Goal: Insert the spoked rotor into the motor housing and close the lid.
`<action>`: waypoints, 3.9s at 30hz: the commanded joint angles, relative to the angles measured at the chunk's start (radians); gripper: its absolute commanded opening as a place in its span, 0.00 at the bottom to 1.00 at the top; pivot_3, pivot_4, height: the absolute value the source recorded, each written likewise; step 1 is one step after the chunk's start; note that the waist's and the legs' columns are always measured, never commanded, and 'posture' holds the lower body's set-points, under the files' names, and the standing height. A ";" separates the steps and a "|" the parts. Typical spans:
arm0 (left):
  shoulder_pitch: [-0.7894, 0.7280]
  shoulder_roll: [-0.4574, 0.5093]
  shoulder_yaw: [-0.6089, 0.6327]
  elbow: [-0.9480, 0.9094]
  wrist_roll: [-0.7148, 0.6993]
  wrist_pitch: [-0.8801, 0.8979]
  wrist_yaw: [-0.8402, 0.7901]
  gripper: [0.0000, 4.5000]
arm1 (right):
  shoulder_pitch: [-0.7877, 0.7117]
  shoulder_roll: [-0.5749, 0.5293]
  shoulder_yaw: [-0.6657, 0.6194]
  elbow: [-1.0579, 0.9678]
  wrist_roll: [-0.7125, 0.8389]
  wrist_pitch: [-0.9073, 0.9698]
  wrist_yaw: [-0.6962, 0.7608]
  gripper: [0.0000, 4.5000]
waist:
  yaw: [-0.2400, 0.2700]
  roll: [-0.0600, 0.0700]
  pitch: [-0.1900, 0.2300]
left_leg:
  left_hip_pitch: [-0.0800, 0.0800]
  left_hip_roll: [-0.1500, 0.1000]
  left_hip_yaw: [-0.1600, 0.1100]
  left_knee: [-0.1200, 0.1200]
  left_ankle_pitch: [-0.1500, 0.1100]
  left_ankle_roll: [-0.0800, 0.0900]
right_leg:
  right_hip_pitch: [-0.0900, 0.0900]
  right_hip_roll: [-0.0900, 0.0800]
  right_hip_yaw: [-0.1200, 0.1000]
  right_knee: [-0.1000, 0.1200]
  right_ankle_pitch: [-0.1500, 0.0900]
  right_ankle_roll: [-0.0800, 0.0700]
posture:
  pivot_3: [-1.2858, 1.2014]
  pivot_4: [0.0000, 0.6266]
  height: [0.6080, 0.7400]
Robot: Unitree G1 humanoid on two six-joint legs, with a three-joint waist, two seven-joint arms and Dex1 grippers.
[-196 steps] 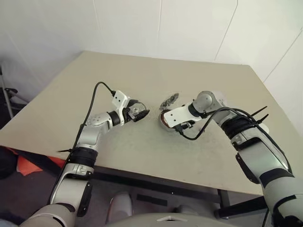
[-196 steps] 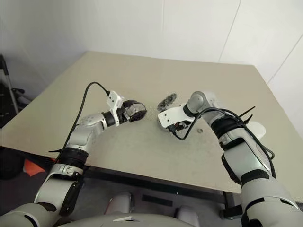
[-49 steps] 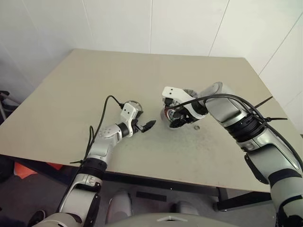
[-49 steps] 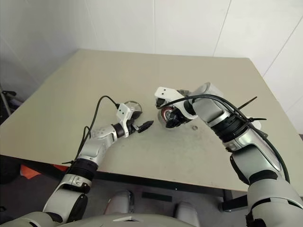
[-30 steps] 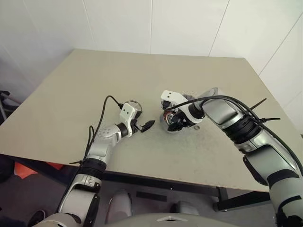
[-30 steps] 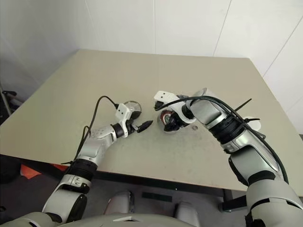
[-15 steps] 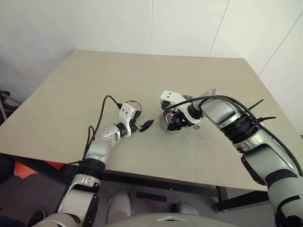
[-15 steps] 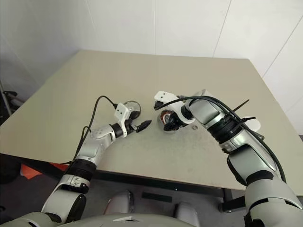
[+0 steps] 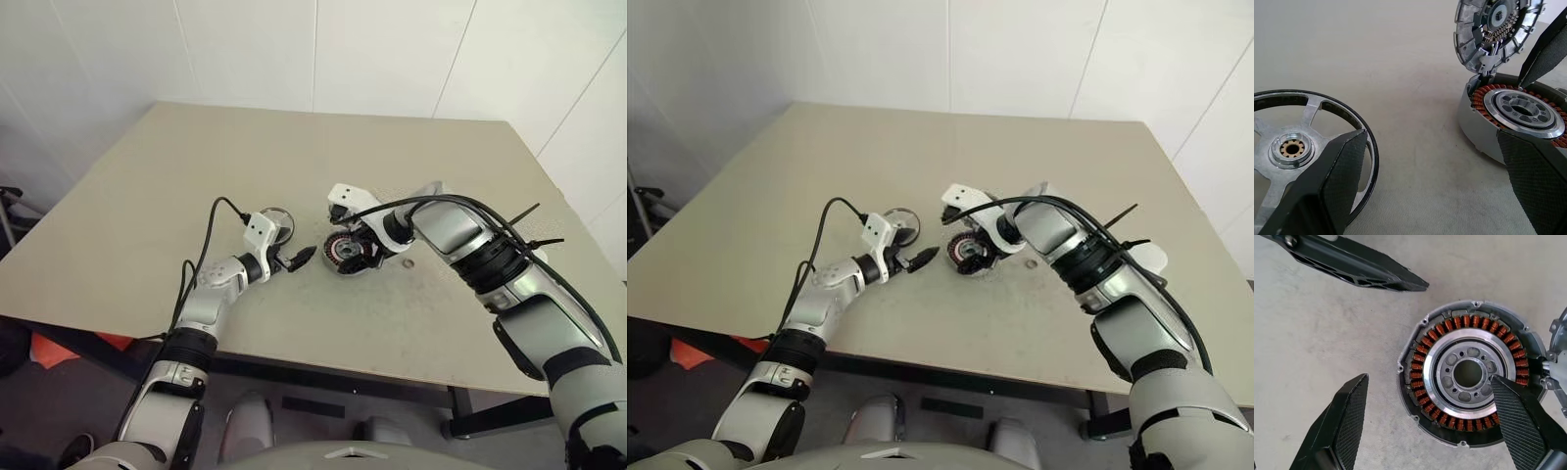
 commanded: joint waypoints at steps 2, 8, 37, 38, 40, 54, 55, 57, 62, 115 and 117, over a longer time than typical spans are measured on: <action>-0.015 0.011 0.022 -0.054 -0.050 0.007 -0.042 1.00 | -0.053 -0.034 -0.091 -0.123 0.067 0.060 0.003 0.99 | 0.002 0.000 0.000 | 0.000 0.000 0.000 0.000 0.000 0.000 | 0.000 0.000 0.000 0.000 0.000 0.000 | 0.52 0.00 1.00; -0.022 0.075 0.054 -0.220 -0.175 0.180 -0.122 1.00 | 0.010 -0.058 -0.347 -0.298 0.209 0.277 -0.059 0.99 | 0.009 0.000 0.000 | 0.000 0.000 0.000 0.000 0.000 0.000 | 0.000 0.000 0.000 0.000 0.000 0.000 | 0.52 0.00 1.00; -0.144 0.200 0.067 -0.129 -0.213 0.224 -0.282 1.00 | 0.699 -0.063 -0.693 -0.151 0.189 -0.429 -0.383 0.99 | 0.021 0.001 -0.001 | 0.001 -0.002 0.002 -0.001 0.000 0.001 | -0.002 -0.002 -0.002 -0.002 0.002 -0.001 | 0.52 0.00 1.00; -0.141 0.201 0.065 -0.129 -0.209 0.219 -0.281 1.00 | 0.704 -0.075 -0.691 -0.141 0.188 -0.432 -0.378 0.99 | 0.022 0.001 -0.001 | 0.000 -0.002 0.002 -0.001 -0.001 0.002 | -0.002 -0.002 -0.002 -0.002 0.002 -0.001 | 0.52 0.00 1.00; -0.135 0.199 0.070 -0.133 -0.211 0.220 -0.275 1.00 | 0.714 -0.090 -0.694 -0.130 0.197 -0.435 -0.367 0.99 | 0.022 0.001 -0.001 | 0.000 -0.002 0.002 -0.001 -0.001 0.003 | -0.001 -0.003 -0.002 -0.003 0.002 -0.001 | 0.52 0.00 1.00; -0.109 0.188 0.067 -0.176 -0.214 0.229 -0.245 1.00 | 0.708 -0.066 -0.624 -0.068 0.144 -0.518 -0.402 0.99 | 0.019 0.001 -0.001 | 0.003 -0.001 0.002 0.000 -0.002 0.005 | 0.000 -0.003 -0.002 -0.001 0.002 -0.001 | 0.52 0.00 1.00; -0.109 0.187 0.066 -0.180 -0.214 0.230 -0.243 1.00 | 0.704 -0.064 -0.620 -0.048 0.134 -0.535 -0.408 0.99 | 0.017 0.001 -0.001 | 0.003 -0.001 0.002 0.000 -0.002 0.005 | 0.000 -0.003 -0.002 -0.001 0.002 -0.001 | 0.52 0.00 1.00; -0.108 0.187 0.065 -0.188 -0.214 0.234 -0.241 1.00 | 0.696 -0.062 -0.615 -0.014 0.120 -0.559 -0.416 0.99 | 0.016 0.001 -0.001 | 0.004 -0.001 0.002 0.000 -0.002 0.005 | 0.001 -0.003 -0.002 -0.001 0.002 -0.001 | 0.52 0.00 1.00; -0.107 0.190 0.067 -0.194 -0.211 0.233 -0.240 1.00 | 0.689 -0.059 -0.595 0.028 0.103 -0.606 -0.424 0.96 | 0.015 0.001 -0.001 | 0.005 -0.002 0.002 0.000 -0.002 0.005 | 0.003 -0.003 -0.002 -0.001 0.002 -0.001 | 0.52 0.00 1.00; -0.159 0.198 0.077 -0.147 -0.154 0.183 -0.146 1.00 | 0.449 0.147 -0.354 -0.199 0.216 -0.320 -0.516 0.13 | -0.003 0.000 -0.001 | 0.001 0.000 0.002 -0.008 0.002 -0.003 | -0.007 -0.001 -0.003 -0.003 0.003 -0.001 | 0.52 0.00 1.00; -0.153 0.198 0.076 -0.150 -0.153 0.180 -0.145 1.00 | 0.447 0.157 -0.351 -0.158 0.203 -0.347 -0.516 0.13 | -0.003 0.000 -0.001 | 0.000 0.000 0.002 -0.008 0.002 -0.003 | -0.007 -0.001 -0.003 -0.003 0.003 -0.001 | 0.52 0.00 1.00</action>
